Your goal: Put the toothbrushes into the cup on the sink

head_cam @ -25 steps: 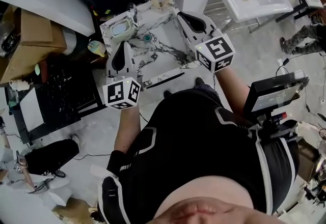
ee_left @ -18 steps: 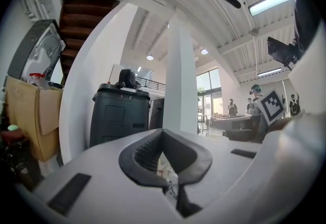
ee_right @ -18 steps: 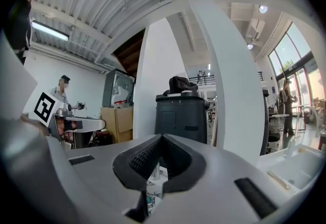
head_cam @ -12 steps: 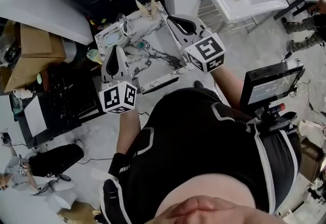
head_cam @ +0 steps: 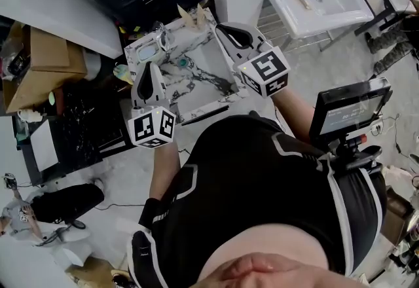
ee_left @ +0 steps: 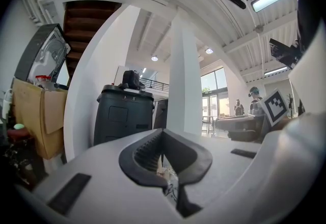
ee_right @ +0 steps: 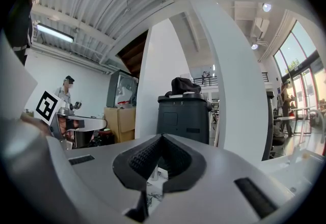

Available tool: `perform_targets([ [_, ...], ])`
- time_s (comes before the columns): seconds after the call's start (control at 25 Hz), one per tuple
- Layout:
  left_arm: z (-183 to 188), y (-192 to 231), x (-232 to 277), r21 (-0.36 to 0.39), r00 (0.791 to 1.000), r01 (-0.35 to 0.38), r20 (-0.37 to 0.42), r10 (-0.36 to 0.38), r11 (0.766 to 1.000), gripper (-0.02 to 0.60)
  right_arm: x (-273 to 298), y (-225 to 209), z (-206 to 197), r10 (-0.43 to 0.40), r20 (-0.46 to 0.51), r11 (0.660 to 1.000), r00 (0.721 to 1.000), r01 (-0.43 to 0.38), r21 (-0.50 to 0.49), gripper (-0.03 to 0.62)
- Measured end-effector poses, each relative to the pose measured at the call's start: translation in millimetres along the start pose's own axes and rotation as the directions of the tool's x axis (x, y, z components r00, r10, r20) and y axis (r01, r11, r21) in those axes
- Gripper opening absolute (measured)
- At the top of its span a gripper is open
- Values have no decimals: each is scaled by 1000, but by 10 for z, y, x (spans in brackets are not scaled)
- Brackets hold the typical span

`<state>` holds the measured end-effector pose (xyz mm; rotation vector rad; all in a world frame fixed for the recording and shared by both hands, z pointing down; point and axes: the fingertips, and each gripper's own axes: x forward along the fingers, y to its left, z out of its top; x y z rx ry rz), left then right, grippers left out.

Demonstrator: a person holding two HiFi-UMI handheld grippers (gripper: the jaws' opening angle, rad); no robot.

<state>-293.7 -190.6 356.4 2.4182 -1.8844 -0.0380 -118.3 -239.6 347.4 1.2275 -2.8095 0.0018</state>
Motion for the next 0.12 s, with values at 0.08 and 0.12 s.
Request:
perform_targets([
  [0.08, -3, -15, 5, -2, 1000, 0, -2, 0, 1000, 5, -2, -13, 2, 2, -2, 1000, 1000, -2, 0, 21],
  [0.12, -1, -26, 6, -3, 1000, 1, -3, -1, 1000, 5, -7, -20, 6, 3, -2, 1000, 1000, -3, -1, 21],
])
